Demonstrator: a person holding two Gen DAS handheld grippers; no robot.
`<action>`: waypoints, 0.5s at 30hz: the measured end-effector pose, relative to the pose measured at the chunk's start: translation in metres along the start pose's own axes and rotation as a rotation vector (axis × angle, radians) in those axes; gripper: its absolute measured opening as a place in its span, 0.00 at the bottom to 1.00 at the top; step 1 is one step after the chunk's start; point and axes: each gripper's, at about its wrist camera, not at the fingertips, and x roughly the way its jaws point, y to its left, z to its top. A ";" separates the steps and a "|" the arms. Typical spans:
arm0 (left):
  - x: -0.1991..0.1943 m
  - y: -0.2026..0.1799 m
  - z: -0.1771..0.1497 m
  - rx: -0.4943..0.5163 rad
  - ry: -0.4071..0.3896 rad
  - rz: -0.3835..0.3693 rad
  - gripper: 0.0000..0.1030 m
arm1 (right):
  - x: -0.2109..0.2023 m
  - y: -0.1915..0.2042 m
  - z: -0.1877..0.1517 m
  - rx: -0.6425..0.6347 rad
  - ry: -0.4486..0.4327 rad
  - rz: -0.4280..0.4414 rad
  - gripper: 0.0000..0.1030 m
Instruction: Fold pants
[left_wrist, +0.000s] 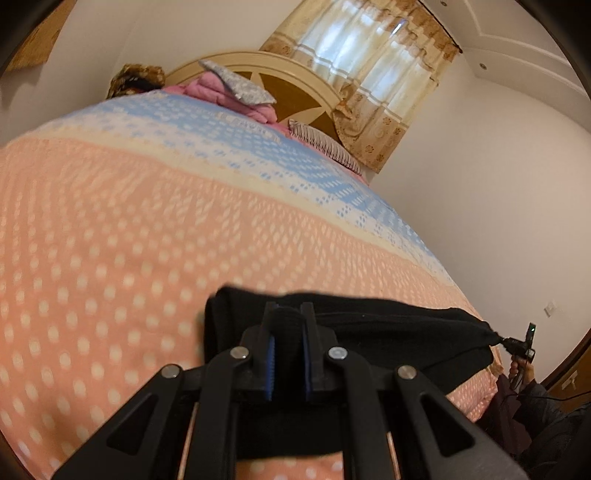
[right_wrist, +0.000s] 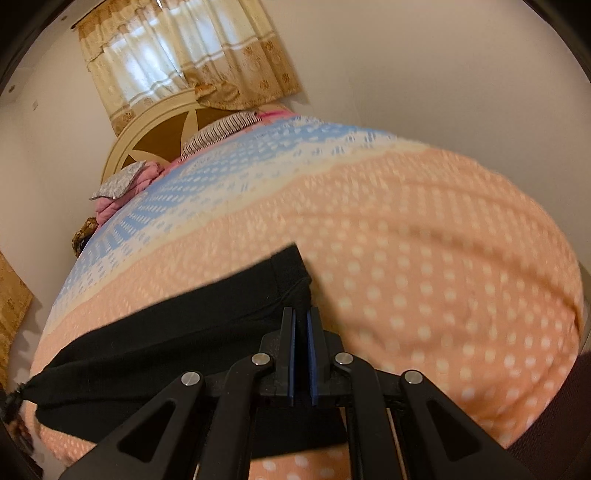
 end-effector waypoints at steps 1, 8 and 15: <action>0.000 0.002 -0.004 -0.002 0.000 0.000 0.13 | 0.001 -0.005 -0.003 0.006 0.013 0.004 0.06; -0.007 0.013 -0.020 0.017 0.030 0.030 0.25 | -0.014 -0.015 -0.013 0.029 0.017 -0.046 0.38; -0.032 0.032 -0.027 -0.015 -0.019 0.059 0.29 | -0.049 -0.031 -0.026 0.063 -0.034 -0.086 0.41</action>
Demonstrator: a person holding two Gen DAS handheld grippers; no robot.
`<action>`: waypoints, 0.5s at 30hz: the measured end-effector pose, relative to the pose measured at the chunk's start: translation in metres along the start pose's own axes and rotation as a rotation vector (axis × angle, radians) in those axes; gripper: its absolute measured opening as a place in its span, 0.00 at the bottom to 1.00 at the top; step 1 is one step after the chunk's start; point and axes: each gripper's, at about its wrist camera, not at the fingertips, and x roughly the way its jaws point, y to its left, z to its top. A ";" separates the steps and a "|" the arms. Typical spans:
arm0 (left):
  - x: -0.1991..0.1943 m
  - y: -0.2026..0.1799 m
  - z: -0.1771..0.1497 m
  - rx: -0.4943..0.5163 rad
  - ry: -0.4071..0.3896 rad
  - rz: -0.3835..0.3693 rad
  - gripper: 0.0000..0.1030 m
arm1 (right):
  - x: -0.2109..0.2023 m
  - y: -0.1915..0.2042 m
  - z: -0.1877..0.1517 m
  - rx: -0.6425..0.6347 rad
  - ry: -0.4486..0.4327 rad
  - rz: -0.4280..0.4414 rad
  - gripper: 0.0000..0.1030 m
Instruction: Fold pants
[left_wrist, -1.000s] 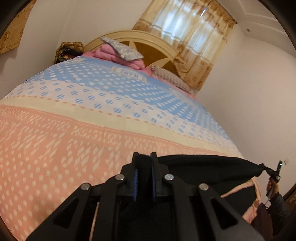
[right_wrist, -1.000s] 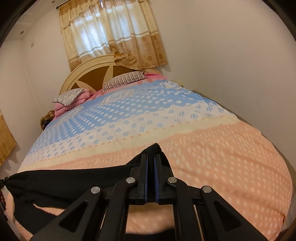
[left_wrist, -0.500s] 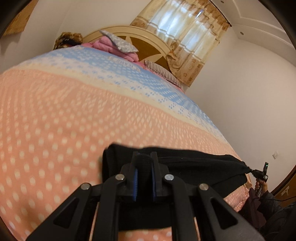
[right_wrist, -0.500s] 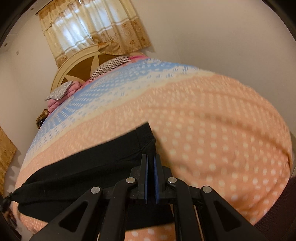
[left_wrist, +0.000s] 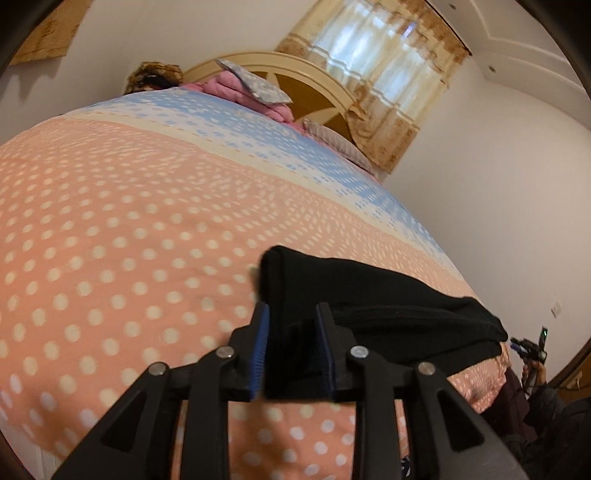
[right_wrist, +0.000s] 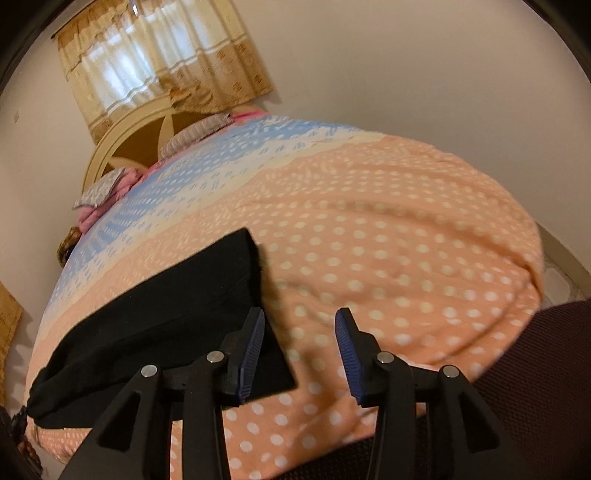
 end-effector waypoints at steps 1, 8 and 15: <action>-0.003 0.003 0.000 -0.009 -0.007 0.009 0.29 | -0.007 0.000 0.000 0.011 -0.017 0.007 0.41; -0.016 0.009 -0.005 -0.061 -0.007 0.051 0.26 | -0.042 0.075 -0.002 -0.152 -0.077 0.111 0.41; -0.026 -0.010 -0.008 -0.072 -0.016 0.018 0.27 | -0.028 0.217 -0.041 -0.465 0.022 0.295 0.44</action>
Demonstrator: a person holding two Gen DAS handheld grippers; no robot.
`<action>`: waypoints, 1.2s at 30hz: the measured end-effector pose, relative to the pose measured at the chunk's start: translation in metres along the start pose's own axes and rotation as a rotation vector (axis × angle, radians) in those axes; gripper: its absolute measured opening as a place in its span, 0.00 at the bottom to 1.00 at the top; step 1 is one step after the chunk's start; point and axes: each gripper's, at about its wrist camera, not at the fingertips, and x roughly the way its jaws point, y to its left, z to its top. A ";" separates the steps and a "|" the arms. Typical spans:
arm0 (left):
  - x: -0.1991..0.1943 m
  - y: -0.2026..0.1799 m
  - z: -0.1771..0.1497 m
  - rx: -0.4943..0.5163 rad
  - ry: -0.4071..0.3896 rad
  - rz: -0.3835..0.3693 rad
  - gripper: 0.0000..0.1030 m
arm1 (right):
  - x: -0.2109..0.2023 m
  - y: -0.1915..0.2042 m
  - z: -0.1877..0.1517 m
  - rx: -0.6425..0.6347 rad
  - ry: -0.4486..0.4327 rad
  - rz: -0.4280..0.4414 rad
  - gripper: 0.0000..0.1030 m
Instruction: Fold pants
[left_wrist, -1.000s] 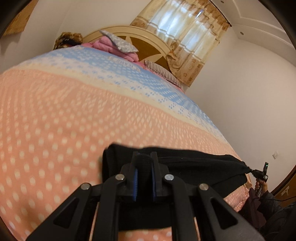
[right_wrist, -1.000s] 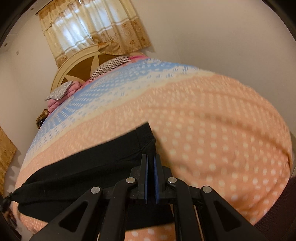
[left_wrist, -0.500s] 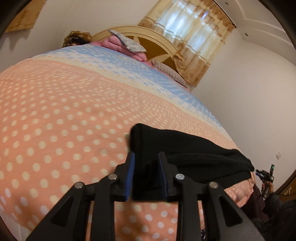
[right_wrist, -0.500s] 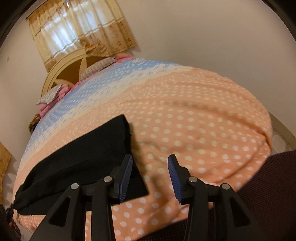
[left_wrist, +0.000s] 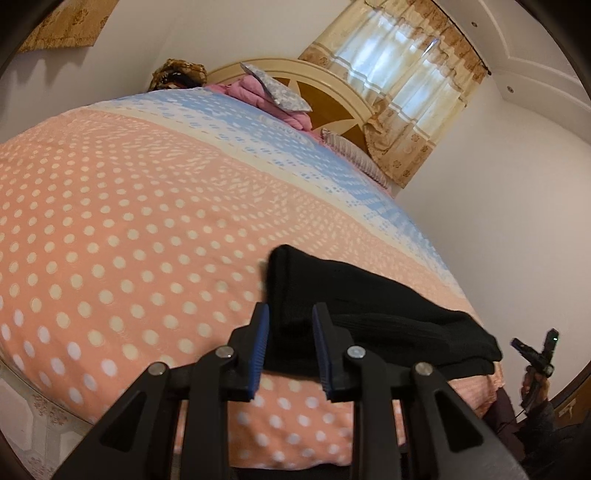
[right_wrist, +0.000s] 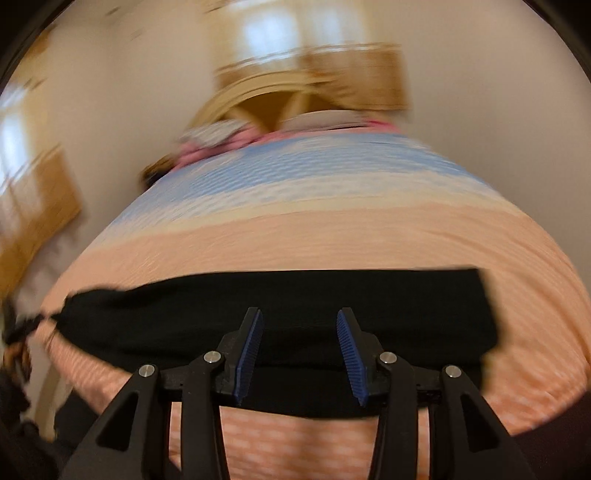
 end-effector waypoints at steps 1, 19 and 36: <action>0.003 -0.004 0.000 0.003 0.003 -0.001 0.32 | 0.010 0.020 0.002 -0.035 0.010 0.027 0.44; 0.021 -0.018 -0.013 0.070 0.077 0.085 0.50 | 0.136 0.143 -0.030 -0.191 0.403 0.171 0.45; 0.007 -0.023 -0.014 0.036 0.043 0.089 0.50 | 0.162 0.215 -0.014 -0.362 0.381 0.313 0.45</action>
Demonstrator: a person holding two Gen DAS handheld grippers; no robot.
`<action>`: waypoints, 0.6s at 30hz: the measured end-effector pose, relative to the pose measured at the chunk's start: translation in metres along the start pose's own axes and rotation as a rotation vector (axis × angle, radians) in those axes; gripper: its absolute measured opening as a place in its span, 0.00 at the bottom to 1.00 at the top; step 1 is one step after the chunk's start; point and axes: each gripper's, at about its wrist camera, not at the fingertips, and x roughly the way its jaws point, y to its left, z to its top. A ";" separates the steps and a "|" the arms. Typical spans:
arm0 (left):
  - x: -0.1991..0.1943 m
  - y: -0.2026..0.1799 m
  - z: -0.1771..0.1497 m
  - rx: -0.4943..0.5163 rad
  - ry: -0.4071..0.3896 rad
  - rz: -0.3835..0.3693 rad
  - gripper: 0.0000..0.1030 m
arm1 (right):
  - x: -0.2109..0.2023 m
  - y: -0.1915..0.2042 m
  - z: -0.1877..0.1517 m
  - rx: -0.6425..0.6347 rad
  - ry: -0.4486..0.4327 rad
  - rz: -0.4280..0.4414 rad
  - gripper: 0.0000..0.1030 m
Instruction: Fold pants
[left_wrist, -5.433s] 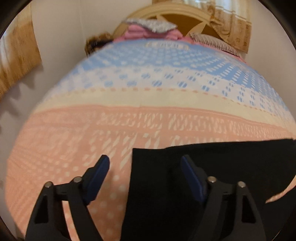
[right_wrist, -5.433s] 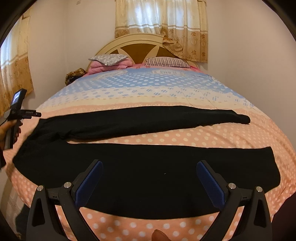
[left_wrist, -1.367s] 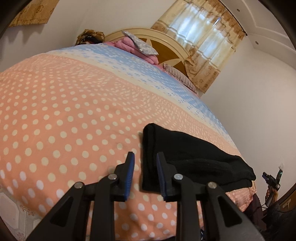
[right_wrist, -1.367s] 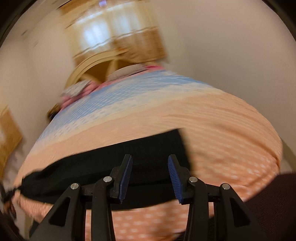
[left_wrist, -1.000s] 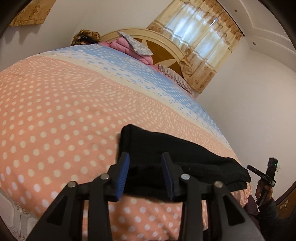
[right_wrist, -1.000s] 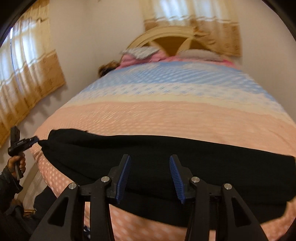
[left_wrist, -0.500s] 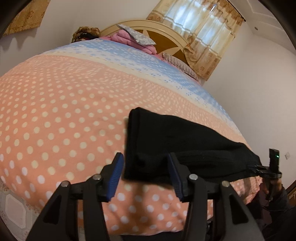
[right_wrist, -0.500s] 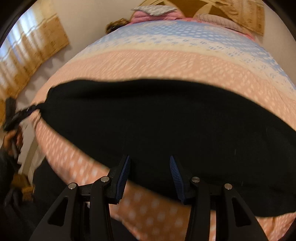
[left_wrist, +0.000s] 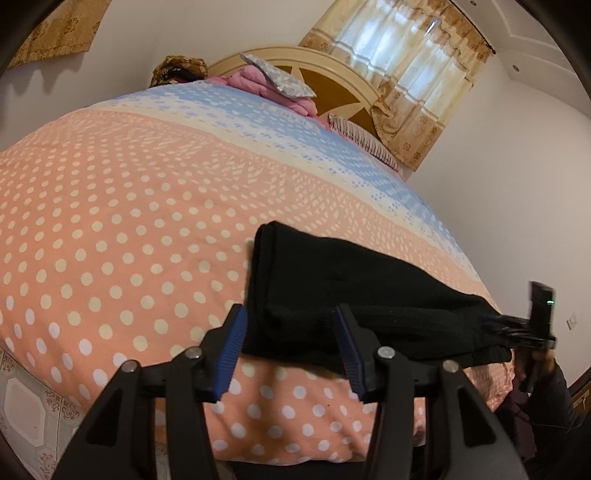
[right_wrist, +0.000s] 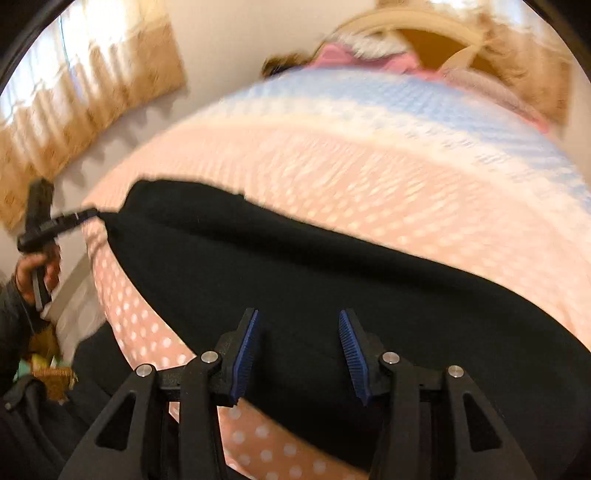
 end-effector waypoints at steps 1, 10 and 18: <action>0.000 0.000 -0.001 -0.005 0.004 -0.005 0.50 | 0.015 0.000 0.000 -0.008 0.066 0.022 0.45; 0.010 0.012 -0.008 -0.040 0.023 -0.004 0.50 | 0.005 0.024 -0.043 -0.058 0.107 0.084 0.45; 0.005 -0.002 -0.002 -0.006 -0.001 -0.007 0.50 | -0.008 0.033 -0.009 -0.048 -0.035 0.066 0.45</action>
